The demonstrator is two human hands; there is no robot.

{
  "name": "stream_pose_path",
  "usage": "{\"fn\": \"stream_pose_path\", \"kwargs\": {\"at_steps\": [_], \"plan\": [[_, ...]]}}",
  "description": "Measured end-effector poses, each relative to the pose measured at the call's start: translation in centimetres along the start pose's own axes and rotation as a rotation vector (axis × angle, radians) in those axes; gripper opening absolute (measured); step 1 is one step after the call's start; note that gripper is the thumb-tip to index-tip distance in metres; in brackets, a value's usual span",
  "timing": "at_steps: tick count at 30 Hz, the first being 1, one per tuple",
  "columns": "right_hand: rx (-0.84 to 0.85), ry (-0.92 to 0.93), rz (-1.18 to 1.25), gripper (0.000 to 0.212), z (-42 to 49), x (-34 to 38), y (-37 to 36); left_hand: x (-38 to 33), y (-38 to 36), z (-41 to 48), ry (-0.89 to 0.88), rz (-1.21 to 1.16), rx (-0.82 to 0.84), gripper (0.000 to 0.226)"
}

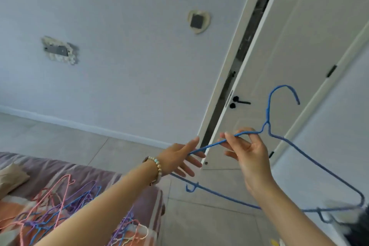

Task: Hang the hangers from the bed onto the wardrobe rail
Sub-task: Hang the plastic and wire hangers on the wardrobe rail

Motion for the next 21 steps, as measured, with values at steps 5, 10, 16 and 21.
{"fn": "stream_pose_path", "kwargs": {"at_steps": [5, 10, 16, 21], "plan": [[-0.215, 0.249, 0.012, 0.013, -3.6, 13.3, 11.0, -15.4, -6.6, 2.9, -0.293, -0.004, 0.104, 0.049], [-0.382, 0.378, 0.062, 0.009, -9.1, 21.3, 22.5, -27.5, -16.4, 4.0, -0.527, -0.075, 0.289, 0.038], [-0.562, 0.458, 0.133, 0.009, -16.0, 26.5, 35.2, -36.8, -30.0, 3.7, -0.638, -0.154, 0.442, 0.035], [-0.62, 0.495, 0.149, 0.006, -20.6, 29.4, 44.0, -41.9, -40.5, 3.1, -0.684, -0.163, 0.505, 0.037]]}}
Point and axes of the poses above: each hand's wrist, its own z-axis towards the middle knuckle, its own y-axis out of the back of the hand, x = y × z, the point moved 9 cm from there along z, towards the middle knuckle, and after that the axes turned 13 degrees about -y, right-handed, at the moved point
